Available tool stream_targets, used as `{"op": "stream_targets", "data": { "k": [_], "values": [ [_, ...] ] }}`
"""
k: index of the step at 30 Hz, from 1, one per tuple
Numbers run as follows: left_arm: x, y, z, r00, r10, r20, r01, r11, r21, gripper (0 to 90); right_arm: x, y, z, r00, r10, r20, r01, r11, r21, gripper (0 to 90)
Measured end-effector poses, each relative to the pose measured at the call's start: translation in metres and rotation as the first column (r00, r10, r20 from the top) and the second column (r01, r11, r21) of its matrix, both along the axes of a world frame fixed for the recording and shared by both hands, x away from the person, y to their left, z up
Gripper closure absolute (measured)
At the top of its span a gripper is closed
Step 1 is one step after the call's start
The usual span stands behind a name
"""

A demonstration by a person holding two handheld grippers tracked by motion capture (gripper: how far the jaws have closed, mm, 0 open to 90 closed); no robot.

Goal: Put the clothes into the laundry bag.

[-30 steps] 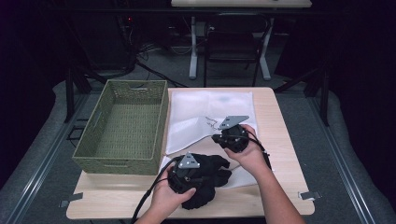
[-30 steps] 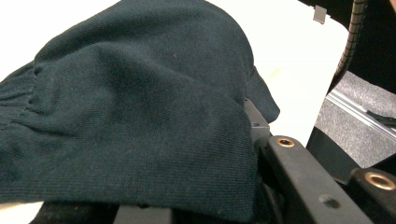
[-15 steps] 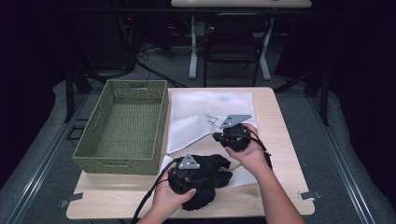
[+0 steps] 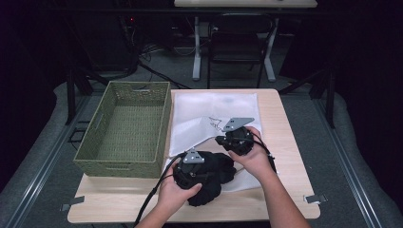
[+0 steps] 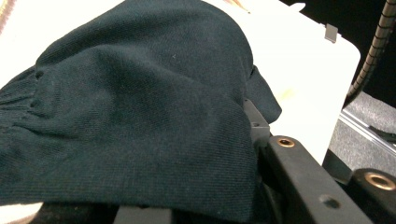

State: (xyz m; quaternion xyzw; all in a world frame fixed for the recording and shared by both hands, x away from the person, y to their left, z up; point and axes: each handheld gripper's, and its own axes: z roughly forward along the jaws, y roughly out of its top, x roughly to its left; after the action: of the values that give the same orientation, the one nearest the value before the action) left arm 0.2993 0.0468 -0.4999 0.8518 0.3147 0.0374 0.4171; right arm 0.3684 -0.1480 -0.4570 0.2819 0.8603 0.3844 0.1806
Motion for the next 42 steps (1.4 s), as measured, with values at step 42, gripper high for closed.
{"op": "stream_targets", "data": {
  "k": [42],
  "values": [
    [0.028, -0.012, -0.021, 0.9968, 0.062, 0.052, -0.061, 0.9981, -0.007, 72.5, -0.001, 0.001, -0.001, 1.0000, -0.001, 0.001, 0.001, 1.0000, -0.002, 88.3]
  ]
}}
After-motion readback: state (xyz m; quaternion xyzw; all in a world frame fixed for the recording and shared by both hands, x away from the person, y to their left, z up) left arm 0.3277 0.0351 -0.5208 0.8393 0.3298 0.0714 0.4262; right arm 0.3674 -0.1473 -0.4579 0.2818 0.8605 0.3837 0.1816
